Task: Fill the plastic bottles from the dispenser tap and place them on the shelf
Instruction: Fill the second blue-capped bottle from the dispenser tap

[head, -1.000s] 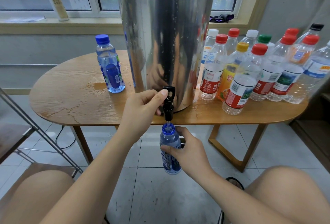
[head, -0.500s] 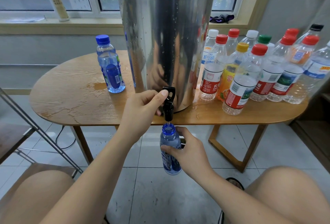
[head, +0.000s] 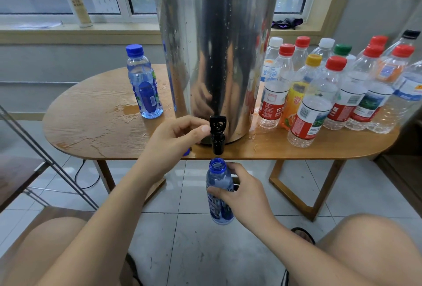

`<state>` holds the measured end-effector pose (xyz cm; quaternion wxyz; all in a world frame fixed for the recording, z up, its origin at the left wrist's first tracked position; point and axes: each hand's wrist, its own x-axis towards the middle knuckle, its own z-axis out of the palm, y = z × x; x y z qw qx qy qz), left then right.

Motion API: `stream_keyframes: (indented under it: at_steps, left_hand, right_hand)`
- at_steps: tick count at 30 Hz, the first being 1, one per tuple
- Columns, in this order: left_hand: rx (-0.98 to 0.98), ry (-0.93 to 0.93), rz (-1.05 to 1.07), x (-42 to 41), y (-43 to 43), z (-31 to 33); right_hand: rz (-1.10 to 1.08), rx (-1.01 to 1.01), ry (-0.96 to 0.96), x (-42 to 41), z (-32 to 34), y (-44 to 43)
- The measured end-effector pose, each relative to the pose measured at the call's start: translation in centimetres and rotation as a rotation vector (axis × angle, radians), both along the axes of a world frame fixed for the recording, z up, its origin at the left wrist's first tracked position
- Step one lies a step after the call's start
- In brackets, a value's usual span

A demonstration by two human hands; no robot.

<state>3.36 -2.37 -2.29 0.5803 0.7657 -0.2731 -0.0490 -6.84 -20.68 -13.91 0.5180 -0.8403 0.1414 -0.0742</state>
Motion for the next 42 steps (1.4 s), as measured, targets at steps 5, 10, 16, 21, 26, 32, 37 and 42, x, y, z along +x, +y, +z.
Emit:
stream_keyframes:
  at_steps: [5,10,16,21,26,32,37,42]
  left_hand:
    - [0.266,-0.172,0.170,2.0,2.7,-2.3]
    - [0.544,-0.285,0.184,2.6,3.5,-4.3]
    - [0.635,-0.367,0.181,2.6,3.2,-5.5]
    - [0.636,-0.386,0.194,2.5,3.3,-5.6]
    - [0.403,-0.189,0.087,0.6,2.7,-5.2]
    - [0.352,-0.110,-0.020,-1.4,2.0,-5.4]
    - [0.404,-0.152,-0.024,-1.4,1.9,-5.6]
    - [0.496,-0.236,0.049,-1.9,1.1,-5.6]
  right_hand:
    - [0.010,0.016,-0.014,-0.3,0.2,0.0]
    - [0.025,0.015,-0.021,-0.5,0.3,0.2]
    - [0.042,0.021,-0.016,-0.8,0.0,0.4]
    - [0.056,0.020,-0.013,-1.0,-0.1,0.7]
    - [0.059,0.014,-0.021,-1.0,0.1,0.8]
    - [0.081,-0.021,-0.026,-1.4,0.3,1.0]
    - [0.110,-0.063,-0.027,-1.8,0.7,1.3]
    - [0.137,-0.084,-0.027,-2.3,0.6,1.3]
